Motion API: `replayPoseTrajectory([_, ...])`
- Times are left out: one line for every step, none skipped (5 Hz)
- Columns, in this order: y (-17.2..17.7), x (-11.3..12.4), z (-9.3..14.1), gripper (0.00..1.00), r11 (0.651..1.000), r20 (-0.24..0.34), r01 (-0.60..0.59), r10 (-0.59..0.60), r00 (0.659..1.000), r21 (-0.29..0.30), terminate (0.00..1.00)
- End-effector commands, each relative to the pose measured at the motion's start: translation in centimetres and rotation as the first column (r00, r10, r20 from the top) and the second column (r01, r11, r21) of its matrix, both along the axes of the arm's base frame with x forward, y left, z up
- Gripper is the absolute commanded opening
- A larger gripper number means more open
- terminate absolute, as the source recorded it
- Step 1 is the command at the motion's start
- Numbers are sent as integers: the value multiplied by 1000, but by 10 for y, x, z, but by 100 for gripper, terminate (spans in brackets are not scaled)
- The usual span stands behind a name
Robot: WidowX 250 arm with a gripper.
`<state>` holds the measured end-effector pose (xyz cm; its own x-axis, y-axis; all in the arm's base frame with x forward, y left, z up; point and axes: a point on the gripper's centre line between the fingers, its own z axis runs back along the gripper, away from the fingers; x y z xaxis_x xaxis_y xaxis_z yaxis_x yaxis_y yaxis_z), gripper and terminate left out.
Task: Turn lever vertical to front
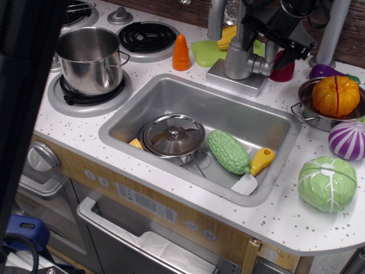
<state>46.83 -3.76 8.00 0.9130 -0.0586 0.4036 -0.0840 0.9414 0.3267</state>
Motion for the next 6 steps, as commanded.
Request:
replayPoseTrajectory([-8,10,54,100,1000,142,10,-6,990,-24,0])
replayPoseTrajectory([-5,19,48,0,998,168,17,-7,986,-62,0])
replayPoseTrajectory([-4,27,48,0,997,195,32,-18,981,-67,0])
replayPoseTrajectory([-7,28,46,0,996,192,22,-5,981,-87,0])
replayPoseTrajectory([-20,14,42,0,990,138,-43,61,989,-134,0])
replayPoseTrajectory([-29,-9,44,0,979,38,-109,117,992,-175,0])
